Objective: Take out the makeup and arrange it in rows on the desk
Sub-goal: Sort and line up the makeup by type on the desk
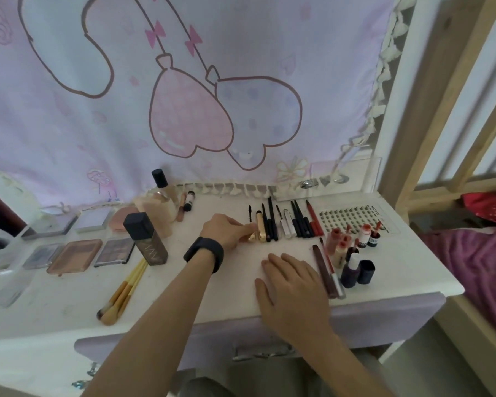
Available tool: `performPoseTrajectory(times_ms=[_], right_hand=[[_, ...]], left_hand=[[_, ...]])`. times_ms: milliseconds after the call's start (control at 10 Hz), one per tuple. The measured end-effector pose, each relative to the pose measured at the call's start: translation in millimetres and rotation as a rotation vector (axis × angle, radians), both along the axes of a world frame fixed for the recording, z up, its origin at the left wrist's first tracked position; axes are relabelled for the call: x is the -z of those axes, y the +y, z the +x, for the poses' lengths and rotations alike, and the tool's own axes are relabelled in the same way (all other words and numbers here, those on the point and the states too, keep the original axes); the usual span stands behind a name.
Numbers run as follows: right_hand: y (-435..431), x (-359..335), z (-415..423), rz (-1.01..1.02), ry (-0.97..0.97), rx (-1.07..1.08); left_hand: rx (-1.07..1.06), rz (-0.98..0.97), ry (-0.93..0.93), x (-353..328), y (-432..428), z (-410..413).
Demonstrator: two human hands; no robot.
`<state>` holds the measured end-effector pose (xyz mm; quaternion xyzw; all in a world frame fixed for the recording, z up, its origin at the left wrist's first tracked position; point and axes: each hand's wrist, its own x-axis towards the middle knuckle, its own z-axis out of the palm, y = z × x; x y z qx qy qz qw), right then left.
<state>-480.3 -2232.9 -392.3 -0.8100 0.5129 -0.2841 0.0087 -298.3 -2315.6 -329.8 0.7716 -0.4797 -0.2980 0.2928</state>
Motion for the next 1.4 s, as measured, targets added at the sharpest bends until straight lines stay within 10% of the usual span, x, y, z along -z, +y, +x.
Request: performPoseTrajectory(times_ms=[800,1100,1400], right_hand=[[0,6,-1,0.039,0.01,-0.003],[-1,6,0,0.058,0.029,-0.015],[-1,5,0,0.055,0.01,-0.016]], left_hand=[[-0.039,0.034,-0.048,-6,2,-1],[0.011,0.016,-0.718,1,-20,51],[0.077,0.189,-0.797,1,-40,67]])
